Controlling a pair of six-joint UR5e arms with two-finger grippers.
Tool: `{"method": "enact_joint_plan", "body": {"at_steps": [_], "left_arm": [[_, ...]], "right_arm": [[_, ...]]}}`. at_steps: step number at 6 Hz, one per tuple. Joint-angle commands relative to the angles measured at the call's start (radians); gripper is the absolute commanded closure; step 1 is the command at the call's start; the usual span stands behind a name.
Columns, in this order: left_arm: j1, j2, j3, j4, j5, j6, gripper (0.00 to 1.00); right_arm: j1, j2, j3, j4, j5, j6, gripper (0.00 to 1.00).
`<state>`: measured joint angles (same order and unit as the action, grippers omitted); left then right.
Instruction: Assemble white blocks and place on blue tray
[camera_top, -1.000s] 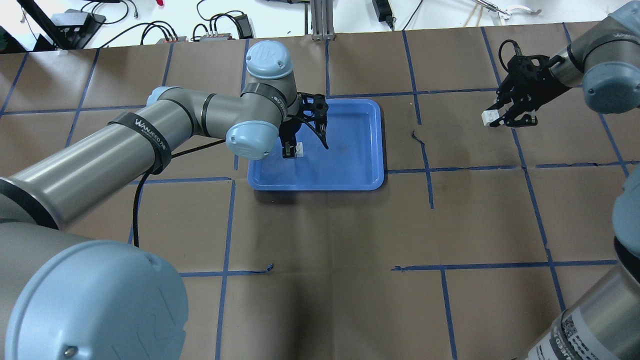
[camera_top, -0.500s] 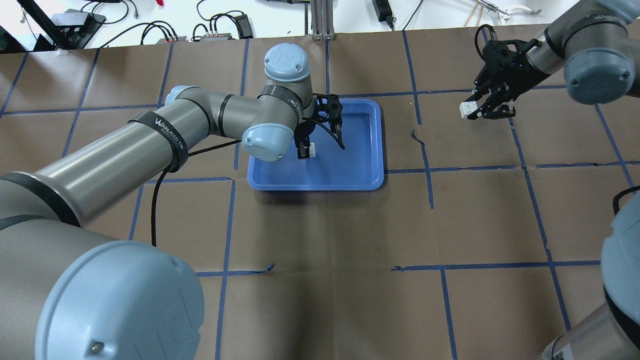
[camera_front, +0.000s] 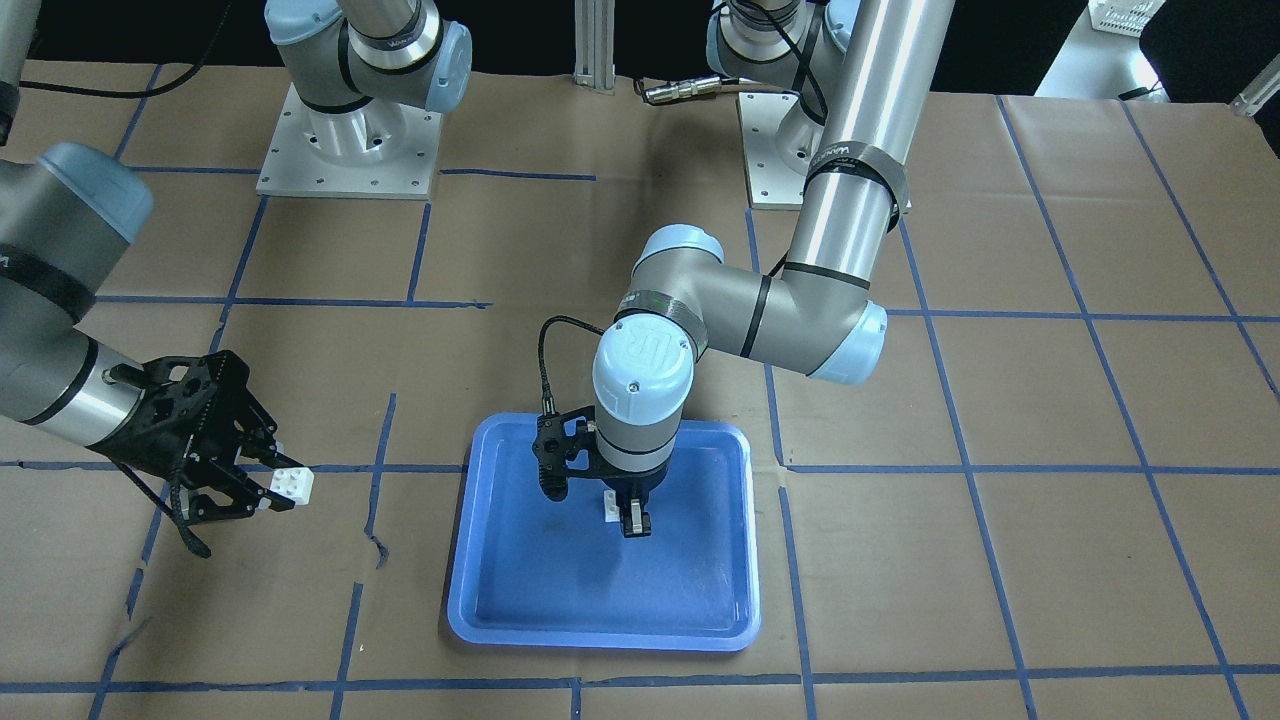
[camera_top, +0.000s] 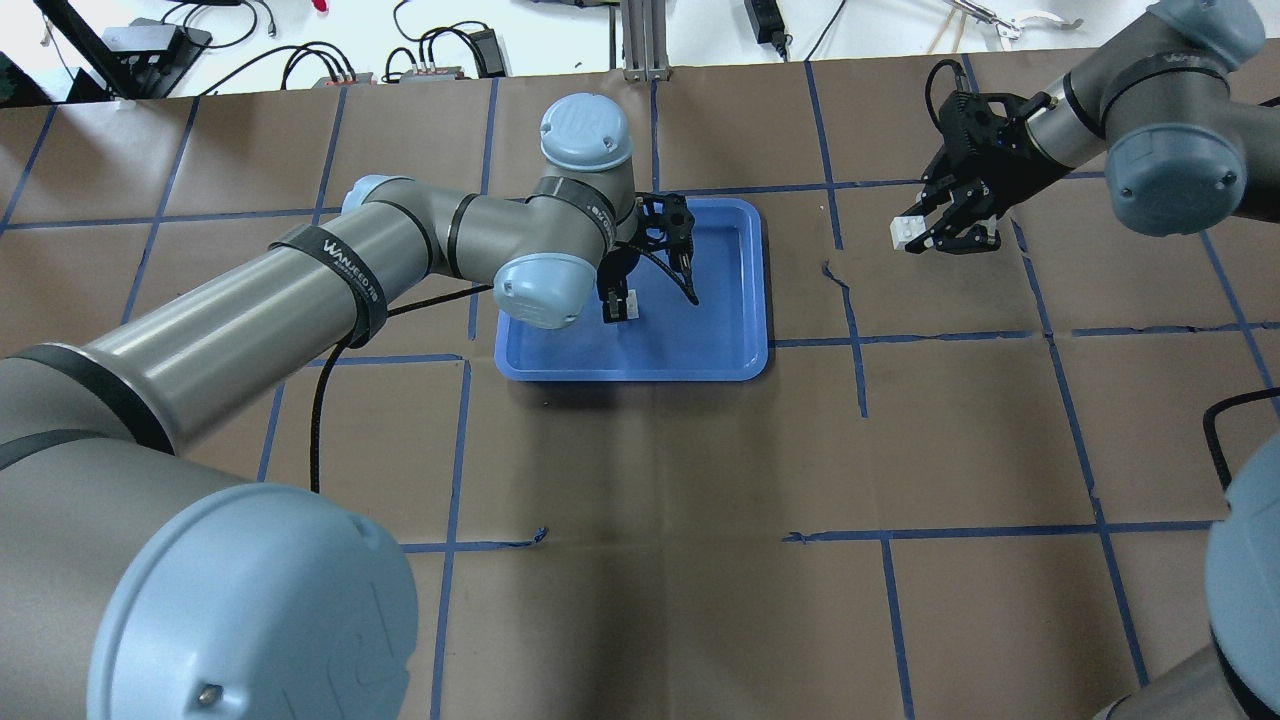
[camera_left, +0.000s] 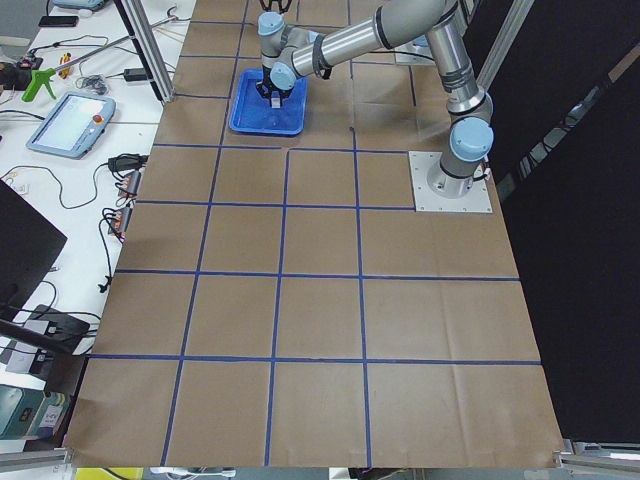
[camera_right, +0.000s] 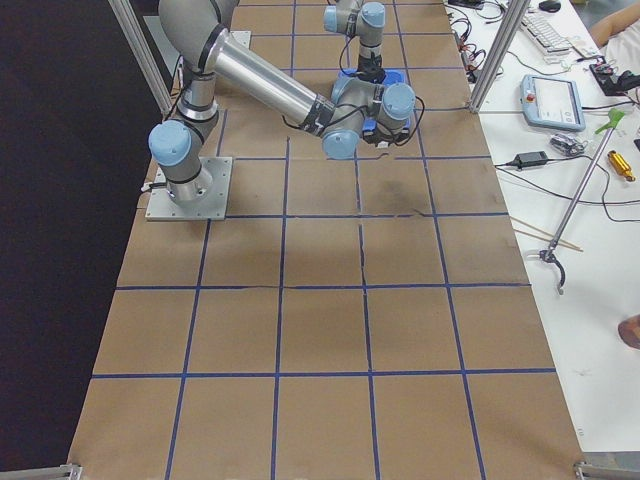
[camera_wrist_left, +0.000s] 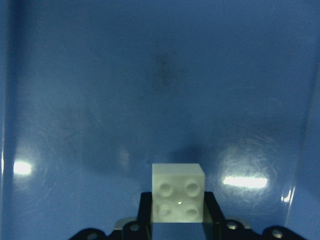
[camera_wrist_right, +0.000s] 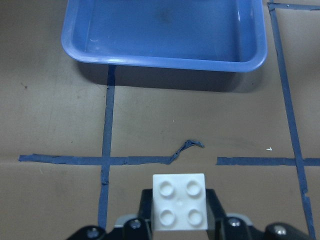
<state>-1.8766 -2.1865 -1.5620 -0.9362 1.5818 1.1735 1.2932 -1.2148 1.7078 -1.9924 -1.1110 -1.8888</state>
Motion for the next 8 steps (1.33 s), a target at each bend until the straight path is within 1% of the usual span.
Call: {"method": "enact_joint_plan", "body": {"at_steps": [1,4,5,6,7,8], "left_arm": [[-0.001,-0.009,0.003,0.035,-0.014,-0.003,0.02],[0.002,0.002,0.014,0.028,0.004,0.0,0.01],[0.016,0.023,0.016,0.014,0.004,-0.003,0.01],[0.067,0.112,0.016,-0.043,0.001,-0.038,0.01],[0.112,0.225,0.016,-0.175,-0.005,-0.058,0.01],[0.152,0.308,0.016,-0.282,-0.009,-0.13,0.01]], "right_arm": [[0.03,0.0,0.019,-0.041,0.005,0.04,0.84],[0.086,0.001,0.084,-0.178,0.002,0.152,0.84],[0.118,0.006,0.084,-0.224,0.0,0.227,0.84],[0.167,0.007,0.084,-0.261,0.0,0.291,0.84],[0.199,0.012,0.084,-0.288,0.0,0.348,0.84],[0.236,0.035,0.084,-0.333,-0.003,0.411,0.84]]}}
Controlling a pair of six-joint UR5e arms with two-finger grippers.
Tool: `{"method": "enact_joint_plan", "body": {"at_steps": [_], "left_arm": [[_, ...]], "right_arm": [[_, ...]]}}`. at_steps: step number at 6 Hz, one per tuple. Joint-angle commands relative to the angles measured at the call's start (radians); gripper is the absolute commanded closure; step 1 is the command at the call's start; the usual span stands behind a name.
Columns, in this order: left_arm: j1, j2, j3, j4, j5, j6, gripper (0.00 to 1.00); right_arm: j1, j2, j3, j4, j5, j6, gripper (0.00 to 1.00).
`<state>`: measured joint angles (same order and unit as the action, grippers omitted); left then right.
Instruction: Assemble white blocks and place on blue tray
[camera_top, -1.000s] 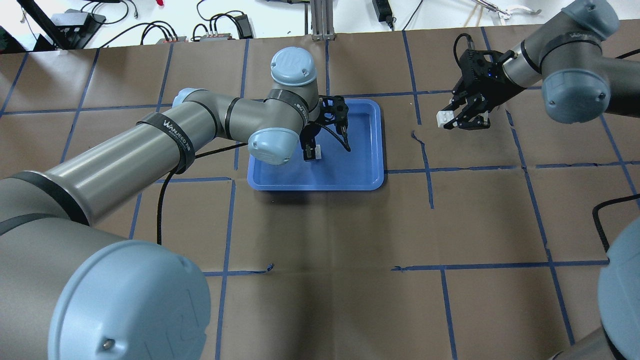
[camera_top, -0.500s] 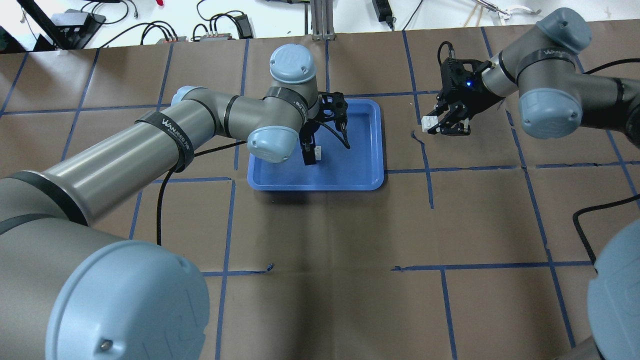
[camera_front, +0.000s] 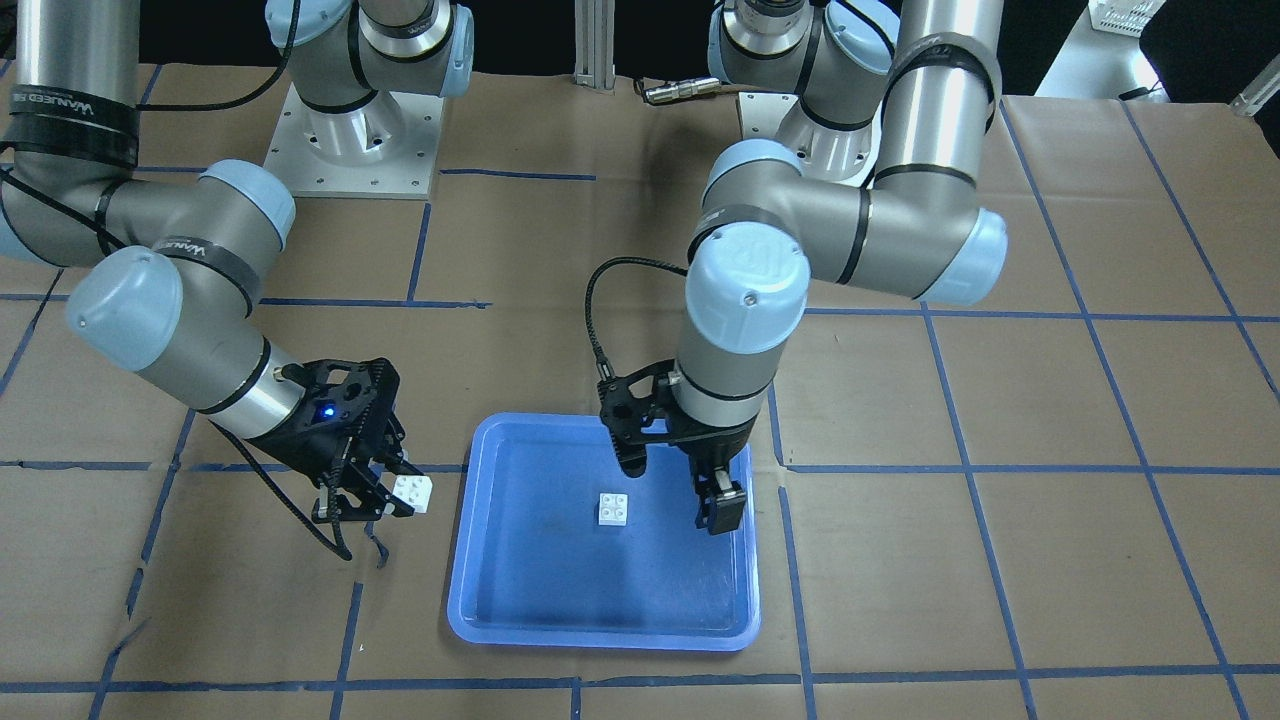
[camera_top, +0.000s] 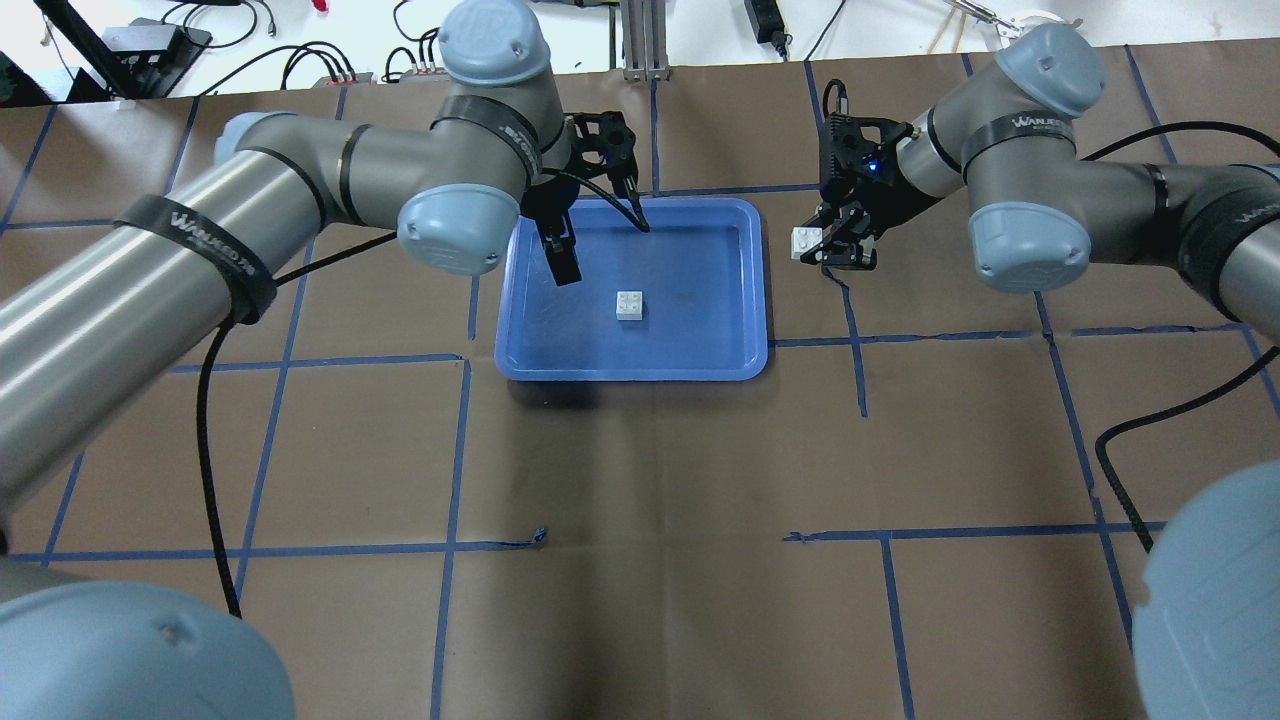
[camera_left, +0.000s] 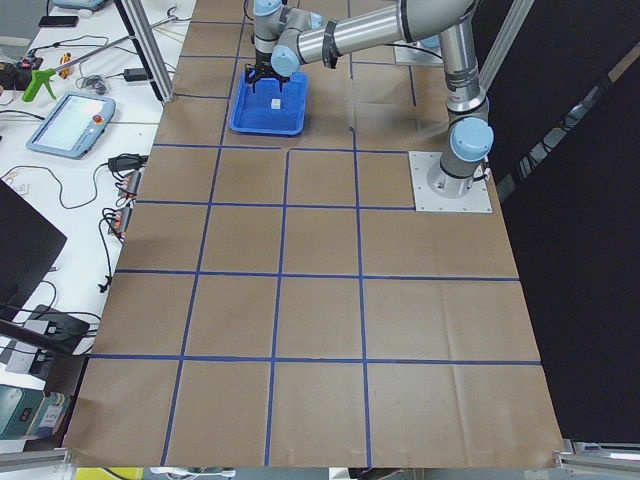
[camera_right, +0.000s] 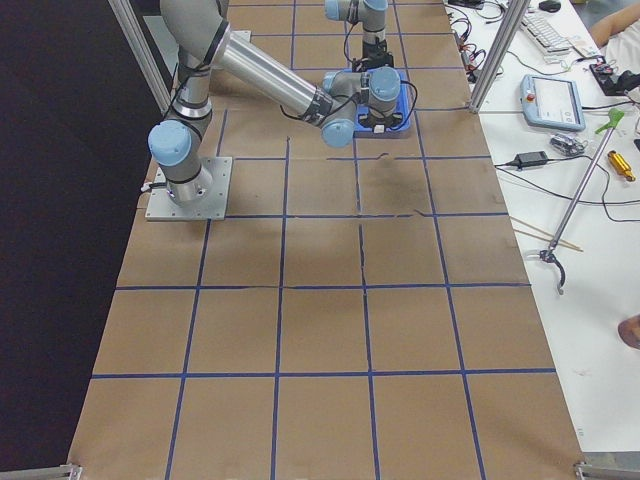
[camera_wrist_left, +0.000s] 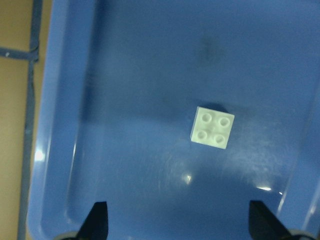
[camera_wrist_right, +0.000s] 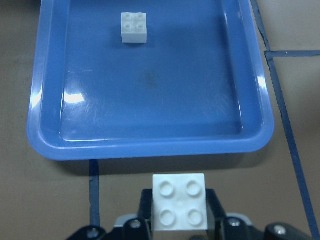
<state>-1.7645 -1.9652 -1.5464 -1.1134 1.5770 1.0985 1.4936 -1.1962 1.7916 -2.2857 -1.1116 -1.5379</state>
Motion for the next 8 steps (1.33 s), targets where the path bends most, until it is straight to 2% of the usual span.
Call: {"method": "enact_joint_plan", "body": {"at_steps": [1,3,5,7,8], "left_arm": [[0.081,0.151,0.002,-0.126,-0.008,-0.177,0.01],[0.131,0.294,-0.001,-0.293,-0.012,-0.419,0.01],[0.184,0.376,-0.01,-0.299,-0.009,-0.769,0.01],[0.183,0.439,-0.003,-0.357,0.004,-0.871,0.01],[0.192,0.439,-0.001,-0.382,0.02,-1.038,0.01]], "right_arm": [[0.084,0.052,0.0,-0.12,-0.01,0.158,0.84],[0.158,0.115,-0.003,-0.224,-0.017,0.267,0.84],[0.206,0.165,-0.005,-0.29,-0.028,0.271,0.84],[0.229,0.178,-0.002,-0.299,-0.037,0.272,0.84],[0.231,0.179,0.0,-0.304,-0.039,0.271,0.84]]}}
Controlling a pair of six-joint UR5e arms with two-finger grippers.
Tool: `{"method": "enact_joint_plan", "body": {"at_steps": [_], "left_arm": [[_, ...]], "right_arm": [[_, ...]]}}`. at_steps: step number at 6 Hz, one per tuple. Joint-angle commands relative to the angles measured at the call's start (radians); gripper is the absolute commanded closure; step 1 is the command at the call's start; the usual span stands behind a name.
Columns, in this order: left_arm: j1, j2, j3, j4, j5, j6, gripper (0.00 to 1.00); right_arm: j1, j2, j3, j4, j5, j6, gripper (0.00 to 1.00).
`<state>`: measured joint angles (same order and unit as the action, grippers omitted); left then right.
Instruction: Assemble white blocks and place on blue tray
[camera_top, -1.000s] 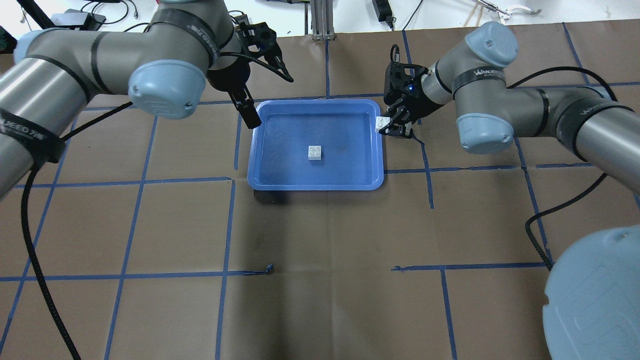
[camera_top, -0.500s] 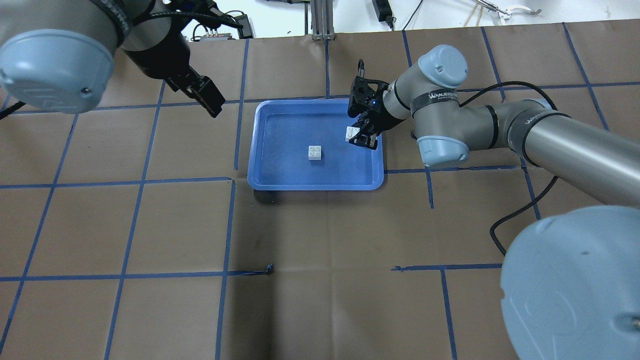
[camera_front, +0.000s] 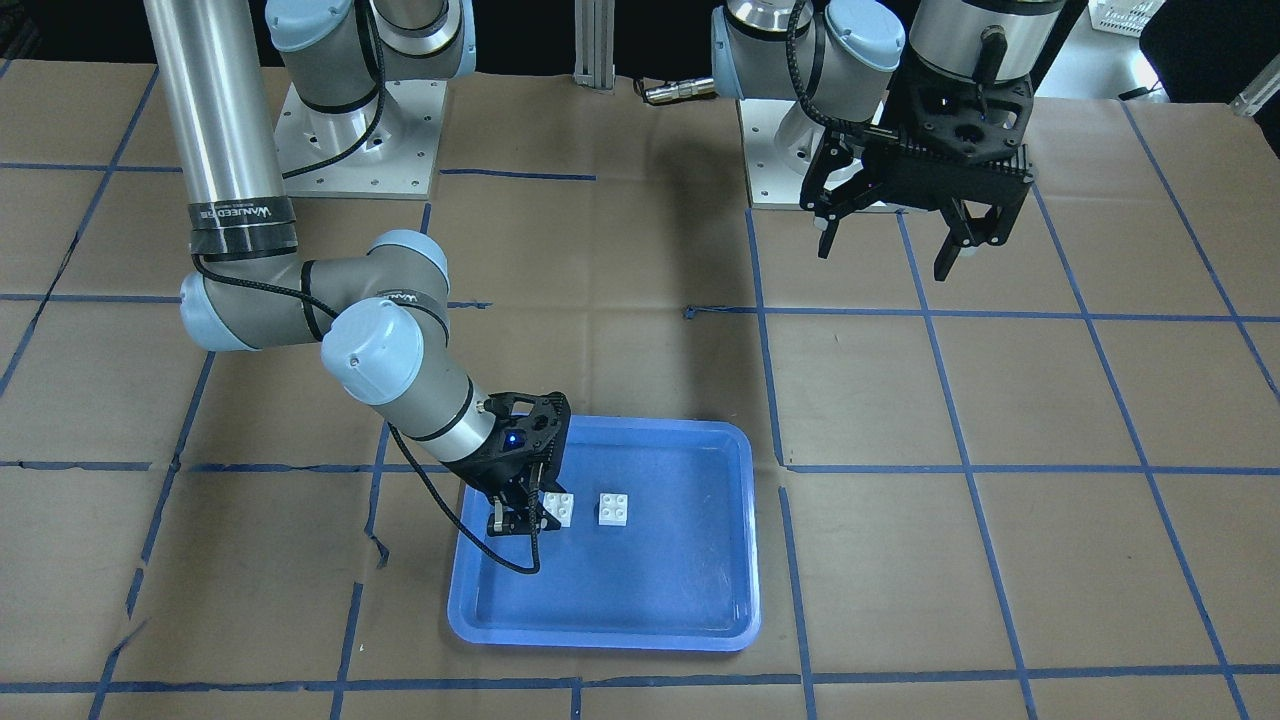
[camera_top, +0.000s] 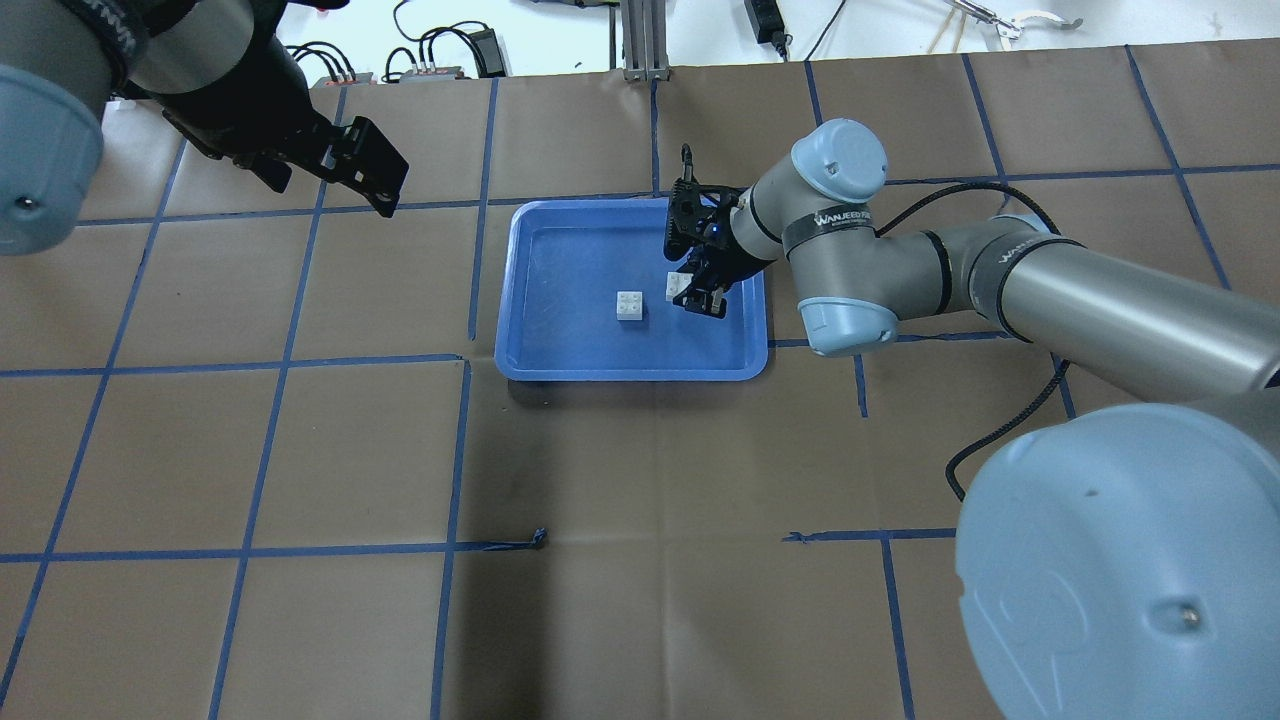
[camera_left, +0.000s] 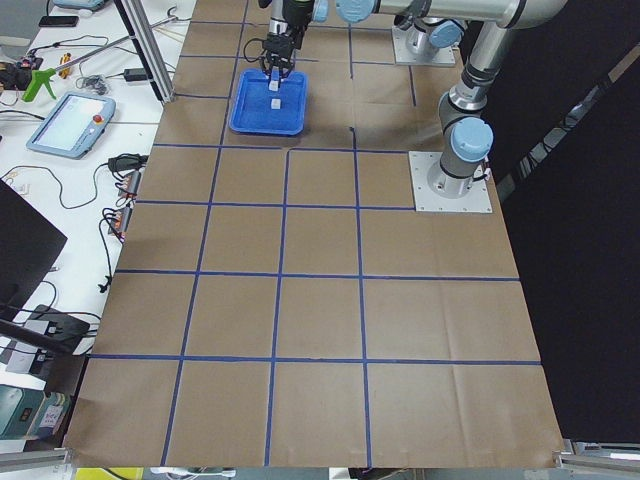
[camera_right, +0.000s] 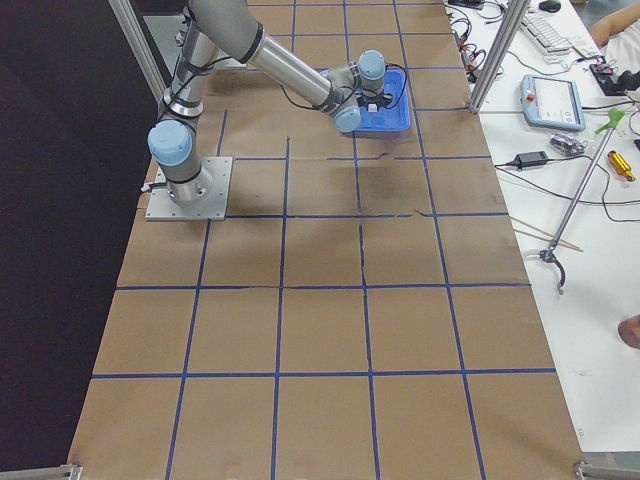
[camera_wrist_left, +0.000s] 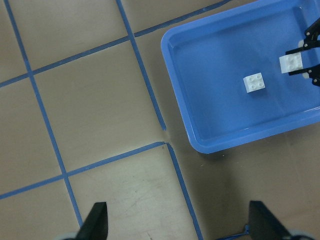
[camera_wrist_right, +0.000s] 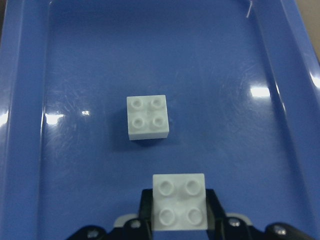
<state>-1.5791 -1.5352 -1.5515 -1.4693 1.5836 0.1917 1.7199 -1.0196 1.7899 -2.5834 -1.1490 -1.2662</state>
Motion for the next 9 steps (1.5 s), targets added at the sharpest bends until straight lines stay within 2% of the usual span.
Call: {"method": "enact_joint_plan", "body": {"at_steps": [1,3,4,5,9], "left_arm": [[0.008,0.001,0.005,-0.039,0.044,-0.177,0.01],[0.013,0.007,-0.004,-0.043,0.027,-0.285,0.01],[0.01,0.029,-0.007,-0.043,0.032,-0.275,0.01],[0.033,0.02,-0.033,-0.033,0.027,-0.27,0.01],[0.033,0.007,-0.035,-0.029,0.039,-0.27,0.01]], "right_arm": [[0.004,0.006,0.002,-0.017,-0.001,-0.015,0.84],[0.029,0.047,0.0,-0.075,0.0,-0.012,0.84],[0.033,0.047,0.002,-0.073,0.0,-0.004,0.84],[0.043,0.049,0.002,-0.073,0.0,0.001,0.84],[0.047,0.049,0.003,-0.069,-0.001,0.021,0.84]]}}
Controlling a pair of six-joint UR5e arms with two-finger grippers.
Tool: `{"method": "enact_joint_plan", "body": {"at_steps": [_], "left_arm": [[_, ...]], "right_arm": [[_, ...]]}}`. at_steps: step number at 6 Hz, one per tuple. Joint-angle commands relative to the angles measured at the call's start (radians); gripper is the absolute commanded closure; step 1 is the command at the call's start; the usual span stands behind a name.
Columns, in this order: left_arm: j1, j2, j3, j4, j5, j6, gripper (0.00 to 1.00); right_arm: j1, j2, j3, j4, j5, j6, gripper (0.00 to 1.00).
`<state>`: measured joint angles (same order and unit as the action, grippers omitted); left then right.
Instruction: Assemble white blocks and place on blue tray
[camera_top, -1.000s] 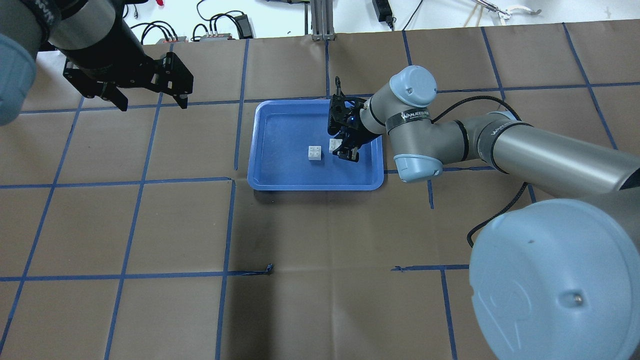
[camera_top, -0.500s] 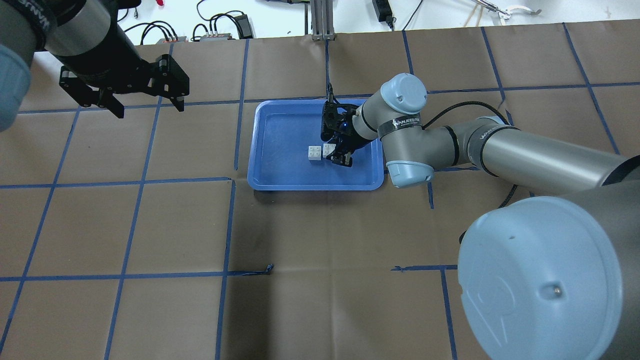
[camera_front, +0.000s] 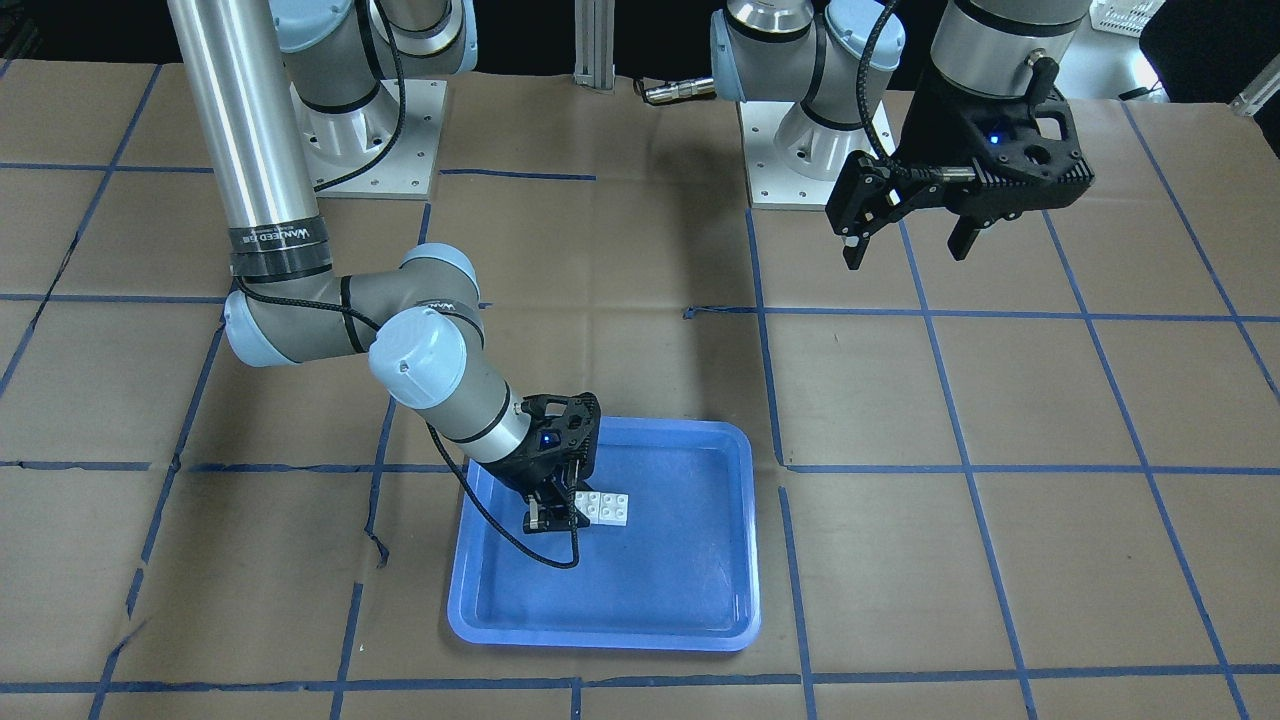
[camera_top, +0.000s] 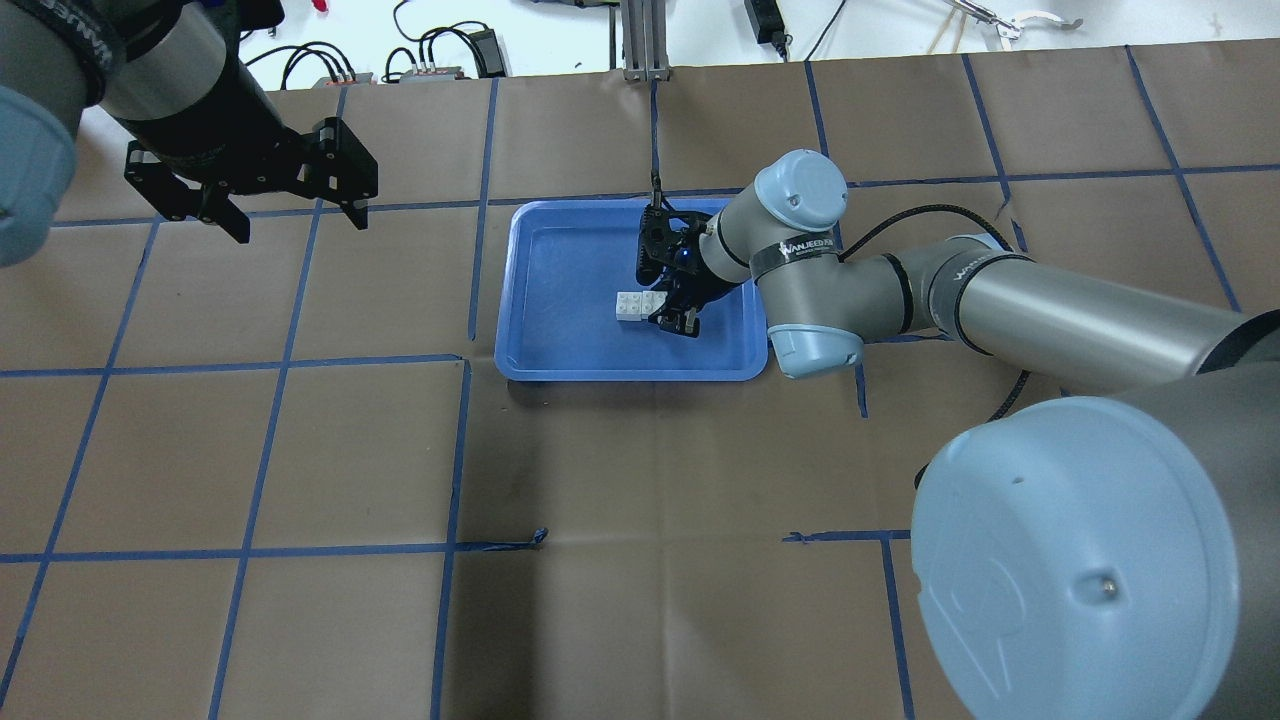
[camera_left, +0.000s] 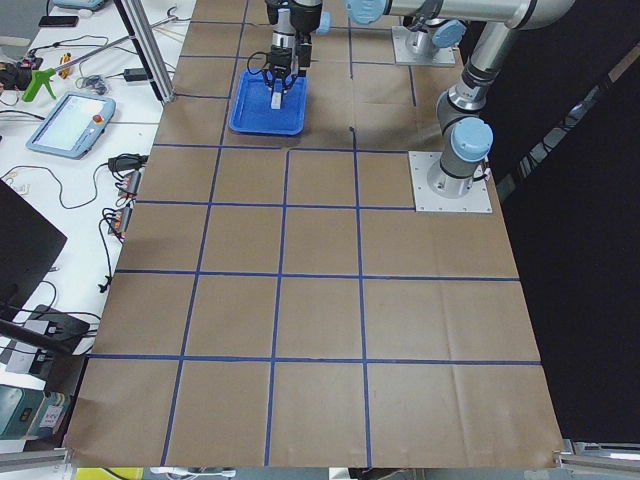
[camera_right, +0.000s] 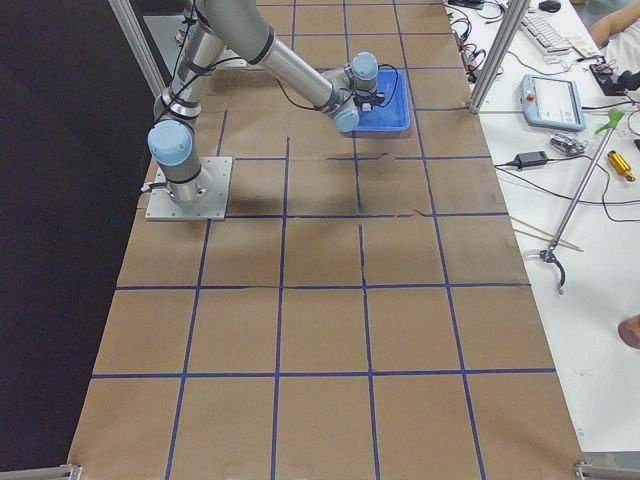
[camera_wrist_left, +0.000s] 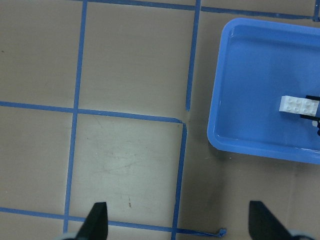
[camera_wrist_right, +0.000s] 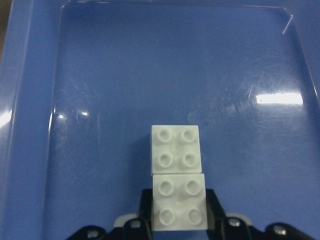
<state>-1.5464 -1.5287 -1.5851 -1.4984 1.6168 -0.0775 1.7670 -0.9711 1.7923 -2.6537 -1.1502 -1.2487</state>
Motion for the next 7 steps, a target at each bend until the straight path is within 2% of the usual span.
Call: {"method": "enact_joint_plan", "body": {"at_steps": [1,4,5,7], "left_arm": [[0.0,0.002,-0.001,0.0,0.002,0.001,0.01],[0.003,-0.007,0.013,0.001,0.005,-0.002,0.01],[0.003,-0.007,0.017,0.001,0.006,-0.002,0.01],[0.003,-0.005,0.017,0.0,0.0,-0.005,0.01]], "right_arm": [[0.0,0.0,0.001,0.001,0.0,0.003,0.84],[0.0,0.002,0.001,0.003,0.001,0.003,0.82],[0.0,0.002,0.001,0.003,0.003,0.003,0.76],[0.0,0.002,0.001,0.005,0.01,0.012,0.45]]}}
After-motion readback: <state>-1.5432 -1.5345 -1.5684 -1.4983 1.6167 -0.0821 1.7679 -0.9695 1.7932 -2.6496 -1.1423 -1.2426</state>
